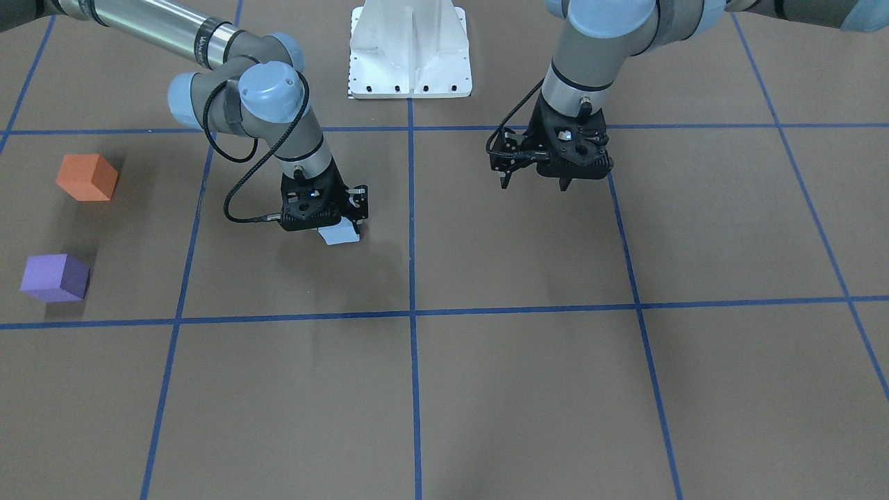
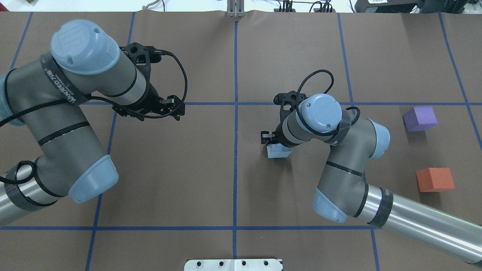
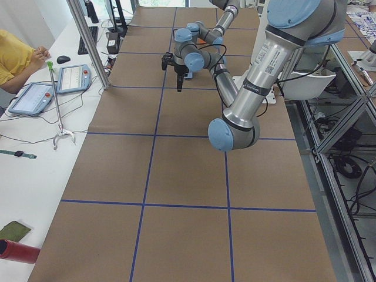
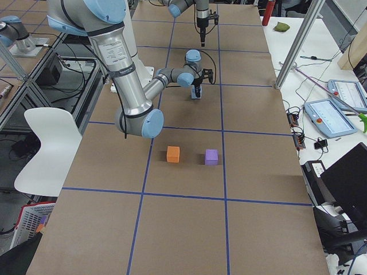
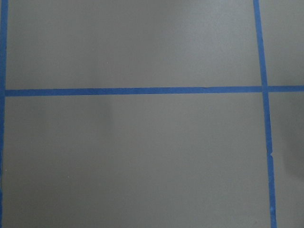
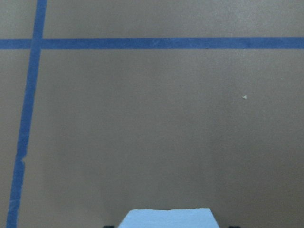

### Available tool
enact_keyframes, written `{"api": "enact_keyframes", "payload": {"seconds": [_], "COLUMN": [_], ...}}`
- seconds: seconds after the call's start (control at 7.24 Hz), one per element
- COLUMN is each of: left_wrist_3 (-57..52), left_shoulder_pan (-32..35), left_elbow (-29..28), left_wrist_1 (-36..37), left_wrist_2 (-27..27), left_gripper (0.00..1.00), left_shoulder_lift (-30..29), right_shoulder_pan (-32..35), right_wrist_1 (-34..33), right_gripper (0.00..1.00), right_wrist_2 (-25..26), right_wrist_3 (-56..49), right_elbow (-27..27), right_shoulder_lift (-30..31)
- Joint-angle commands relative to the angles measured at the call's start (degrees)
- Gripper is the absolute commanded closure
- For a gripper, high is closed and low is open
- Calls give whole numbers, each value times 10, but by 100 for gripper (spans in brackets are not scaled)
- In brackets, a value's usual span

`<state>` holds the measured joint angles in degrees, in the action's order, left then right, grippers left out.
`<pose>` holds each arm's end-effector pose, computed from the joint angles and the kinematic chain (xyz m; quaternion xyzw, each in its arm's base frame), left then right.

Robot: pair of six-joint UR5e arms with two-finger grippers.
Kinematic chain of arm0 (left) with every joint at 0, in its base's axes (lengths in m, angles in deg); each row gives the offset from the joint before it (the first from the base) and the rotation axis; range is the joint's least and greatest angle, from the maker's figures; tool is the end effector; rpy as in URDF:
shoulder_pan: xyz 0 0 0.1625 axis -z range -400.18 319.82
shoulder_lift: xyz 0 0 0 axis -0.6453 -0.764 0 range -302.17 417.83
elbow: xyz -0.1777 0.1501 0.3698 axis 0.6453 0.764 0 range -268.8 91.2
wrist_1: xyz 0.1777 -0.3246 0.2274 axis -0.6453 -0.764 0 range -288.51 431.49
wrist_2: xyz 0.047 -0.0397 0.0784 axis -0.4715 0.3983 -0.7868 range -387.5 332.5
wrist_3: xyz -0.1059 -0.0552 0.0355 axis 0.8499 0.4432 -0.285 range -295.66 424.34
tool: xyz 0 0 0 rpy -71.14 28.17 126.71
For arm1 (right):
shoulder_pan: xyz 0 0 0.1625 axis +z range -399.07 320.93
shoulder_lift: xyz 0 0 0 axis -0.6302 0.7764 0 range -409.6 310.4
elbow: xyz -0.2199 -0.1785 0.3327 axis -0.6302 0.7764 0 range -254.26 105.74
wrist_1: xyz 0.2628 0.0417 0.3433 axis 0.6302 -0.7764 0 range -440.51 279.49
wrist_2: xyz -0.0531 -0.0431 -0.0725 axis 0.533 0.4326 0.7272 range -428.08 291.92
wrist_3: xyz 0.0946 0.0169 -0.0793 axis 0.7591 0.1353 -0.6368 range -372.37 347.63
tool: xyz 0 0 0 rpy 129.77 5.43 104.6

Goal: Place blue block between orange and purple blocks
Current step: 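Carry the light blue cube toward the gap between purple and orange cubes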

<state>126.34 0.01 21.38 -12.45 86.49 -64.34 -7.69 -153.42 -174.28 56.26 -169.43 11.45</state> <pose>0.4327 -0.4738 0.2117 0.0572 0.4254 -0.0143 0.9031 -0.5544 -0.4535 0.3102 0.0763 -0.4398 0.0172 0.8947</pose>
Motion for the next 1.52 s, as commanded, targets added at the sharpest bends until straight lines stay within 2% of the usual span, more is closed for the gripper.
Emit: {"api": "enact_keyframes", "payload": {"seconds": [0.0, 0.14, 0.28, 0.55, 0.69, 0.97, 1.38], "left_wrist_3": [6, 8, 7, 9, 23, 30, 32], "left_shoulder_pan": [0, -1, -1, -1, -1, -2, -5], "left_elbow": [1, 0, 0, -3, -3, -7, -9], "left_wrist_1": [0, 0, 0, -1, -1, -13, -14], "left_wrist_2": [0, 0, 0, 0, 0, -2, -5], "left_gripper": [0, 0, 0, 0, 0, 0, 0], "left_shoulder_lift": [-1, -2, -2, -2, -3, -1, -1], "right_shoulder_pan": [107, 144, 162, 249, 271, 274, 273], "right_wrist_1": [-70, -71, -66, -59, -46, -17, -14], "right_gripper": [100, 100, 100, 100, 100, 100, 100], "right_wrist_2": [-110, -132, -134, -187, -189, -189, -190], "right_wrist_3": [-20, -42, -103, -219, -247, -269, -264], "right_elbow": [-106, -128, -147, -149, -134, -101, -82], "right_shoulder_lift": [70, 115, 176, 265, 298, 333, 342]}}
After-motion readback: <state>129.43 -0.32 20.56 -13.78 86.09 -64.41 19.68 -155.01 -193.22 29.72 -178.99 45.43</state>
